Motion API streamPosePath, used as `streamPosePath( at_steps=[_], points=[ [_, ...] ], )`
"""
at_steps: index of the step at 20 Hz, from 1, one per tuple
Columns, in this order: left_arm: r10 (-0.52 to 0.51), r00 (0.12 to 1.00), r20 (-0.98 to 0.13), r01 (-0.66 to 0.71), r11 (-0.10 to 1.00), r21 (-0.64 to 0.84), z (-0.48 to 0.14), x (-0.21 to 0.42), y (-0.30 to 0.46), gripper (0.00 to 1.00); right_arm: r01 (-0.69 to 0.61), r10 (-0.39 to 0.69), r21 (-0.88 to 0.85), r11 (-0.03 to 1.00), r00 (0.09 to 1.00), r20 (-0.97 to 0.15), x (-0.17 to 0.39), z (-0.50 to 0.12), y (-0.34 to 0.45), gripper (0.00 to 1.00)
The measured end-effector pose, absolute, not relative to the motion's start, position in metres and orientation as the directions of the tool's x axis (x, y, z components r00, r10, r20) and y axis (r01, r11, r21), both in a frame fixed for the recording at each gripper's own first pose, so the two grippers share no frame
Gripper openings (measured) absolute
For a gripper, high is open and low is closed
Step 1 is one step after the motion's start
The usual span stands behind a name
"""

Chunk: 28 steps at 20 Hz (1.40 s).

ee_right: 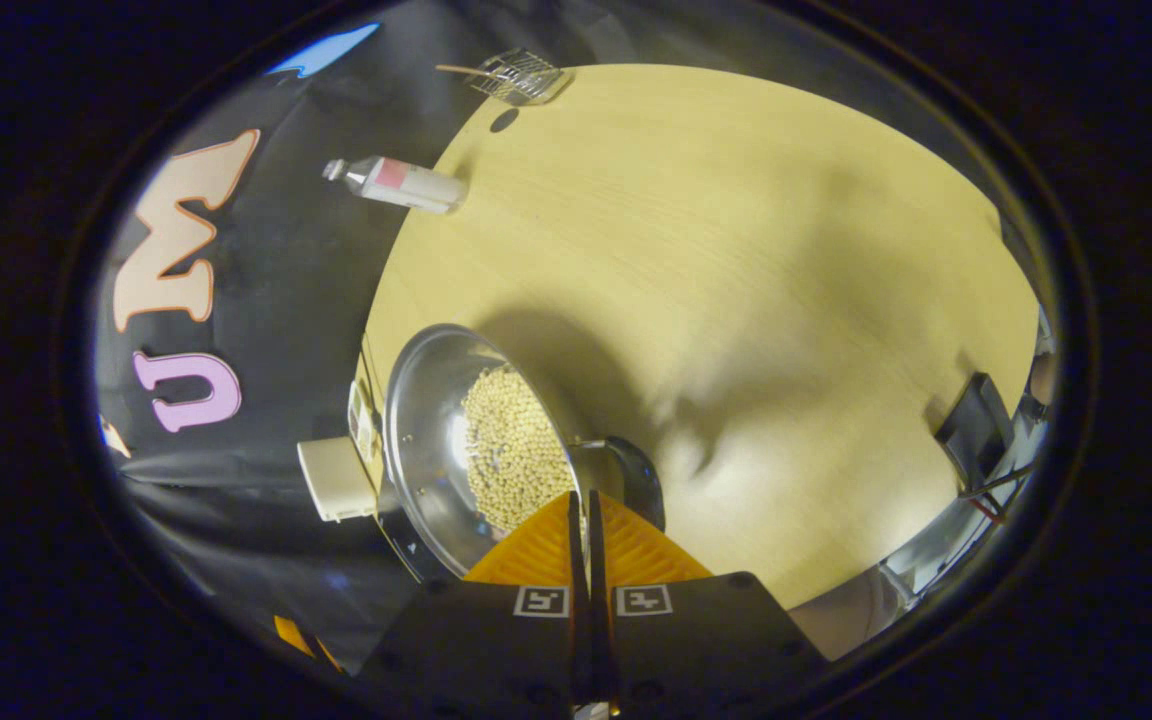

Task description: First push the handle of the pot to place it horizontally, then grasp the pot with both hands and set it on the induction cooktop.

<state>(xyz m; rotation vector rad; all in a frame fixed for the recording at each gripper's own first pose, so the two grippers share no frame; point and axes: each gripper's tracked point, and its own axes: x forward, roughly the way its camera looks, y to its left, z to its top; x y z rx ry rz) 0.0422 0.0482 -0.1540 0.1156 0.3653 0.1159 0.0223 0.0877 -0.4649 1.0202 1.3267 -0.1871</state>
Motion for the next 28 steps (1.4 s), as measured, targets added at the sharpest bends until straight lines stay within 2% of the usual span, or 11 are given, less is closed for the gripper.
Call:
streamPosePath(
  at_steps=[4, 6, 7, 9, 14, 15, 16, 21, 24, 25, 28],
  points=[
    [0.145, 0.921, -0.362, -0.101, 0.986, 0.136, -0.158, 0.042, 0.050, 0.96, 0.596, 0.470, 0.509, 0.621, 0.236, -0.850, 0.001, -0.461, 0.108, 0.03],
    [0.145, 0.920, -0.364, -0.101, 0.985, 0.137, -0.160, 0.043, 0.050, 0.96, 0.575, 0.486, 0.505, 0.644, 0.204, -0.850, -0.012, -0.461, 0.117, 0.00],
    [0.145, 0.919, -0.366, -0.102, 0.985, 0.137, -0.162, 0.044, 0.050, 0.96, 0.565, 0.487, 0.500, 0.656, 0.189, -0.852, -0.016, -0.463, 0.118, 0.03],
    [0.145, 0.915, -0.376, -0.101, 0.986, 0.134, -0.166, 0.044, 0.050, 0.96, 0.546, 0.497, 0.494, 0.677, 0.156, -0.853, -0.024, -0.468, 0.124, 0.00],
    [0.143, 0.910, -0.390, -0.096, 0.986, 0.139, -0.172, 0.045, 0.048, 0.97, 0.545, 0.512, 0.499, 0.674, 0.142, -0.847, -0.024, -0.469, 0.125, 0.03],
    [0.145, 0.908, -0.393, -0.097, 0.985, 0.140, -0.173, 0.045, 0.048, 0.97, 0.546, 0.512, 0.498, 0.674, 0.140, -0.847, -0.024, -0.470, 0.124, 0.15],
    [0.147, 0.906, -0.396, -0.098, 0.985, 0.141, -0.173, 0.045, 0.048, 0.96, 0.546, 0.515, 0.497, 0.675, 0.133, -0.847, -0.026, -0.469, 0.124, 0.04],
    [0.154, 0.902, -0.404, -0.099, 0.983, 0.154, -0.176, 0.045, 0.048, 0.96, 0.548, 0.480, 0.455, 0.702, 0.107, -0.871, -0.033, -0.478, 0.101, 0.03],
    [0.157, 0.898, -0.411, -0.100, 0.982, 0.158, -0.178, 0.044, 0.047, 0.96, 0.575, 0.473, 0.455, 0.680, 0.131, -0.871, -0.020, -0.483, 0.095, 0.03],
    [0.158, 0.896, -0.414, -0.099, 0.982, 0.161, -0.180, 0.044, 0.046, 0.98, 0.580, 0.468, 0.457, 0.674, 0.142, -0.872, -0.014, -0.485, 0.092, 0.00],
    [0.164, 0.893, -0.419, -0.102, 0.981, 0.166, -0.182, 0.042, 0.044, 0.96, 0.600, 0.461, 0.457, 0.656, 0.160, -0.873, -0.002, -0.489, 0.087, 0.03]
  ],
)
